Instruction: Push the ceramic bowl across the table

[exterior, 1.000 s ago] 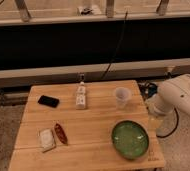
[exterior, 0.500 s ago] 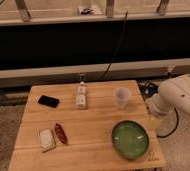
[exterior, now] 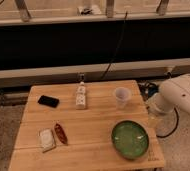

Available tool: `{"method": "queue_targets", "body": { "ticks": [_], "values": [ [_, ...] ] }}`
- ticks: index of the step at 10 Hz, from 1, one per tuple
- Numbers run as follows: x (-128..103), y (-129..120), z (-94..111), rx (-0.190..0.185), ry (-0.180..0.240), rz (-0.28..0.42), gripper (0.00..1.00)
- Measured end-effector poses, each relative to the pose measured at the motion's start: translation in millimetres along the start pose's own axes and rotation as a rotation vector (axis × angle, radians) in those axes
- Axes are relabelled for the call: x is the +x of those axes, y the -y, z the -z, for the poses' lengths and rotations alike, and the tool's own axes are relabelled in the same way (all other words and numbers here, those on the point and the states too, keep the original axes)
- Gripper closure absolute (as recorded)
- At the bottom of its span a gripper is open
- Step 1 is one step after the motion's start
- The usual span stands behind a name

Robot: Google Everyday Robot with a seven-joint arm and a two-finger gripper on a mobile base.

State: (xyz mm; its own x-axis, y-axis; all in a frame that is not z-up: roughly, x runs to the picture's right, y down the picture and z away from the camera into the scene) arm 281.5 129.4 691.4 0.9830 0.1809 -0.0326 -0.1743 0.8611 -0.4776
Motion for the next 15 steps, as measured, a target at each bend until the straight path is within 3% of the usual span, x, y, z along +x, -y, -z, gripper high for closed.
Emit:
{"method": "queue_targets", "body": {
  "ticks": [2,3,8,9,13,15],
  "values": [
    [0,1,1,0.004,0.003,-0.006,0.36],
    [2,0,1,0.004,0.004,-0.01,0.39],
    [13,-9,2,0.014,0.006,-0.025,0.89],
    [14,-10,2,0.013,0.005,-0.029,0.94],
    [39,-26,-9,-0.023,0.011,-0.075,0.96],
    [41,-35,-19,-0.049,0.022,-0.092,0.96]
  ]
}}
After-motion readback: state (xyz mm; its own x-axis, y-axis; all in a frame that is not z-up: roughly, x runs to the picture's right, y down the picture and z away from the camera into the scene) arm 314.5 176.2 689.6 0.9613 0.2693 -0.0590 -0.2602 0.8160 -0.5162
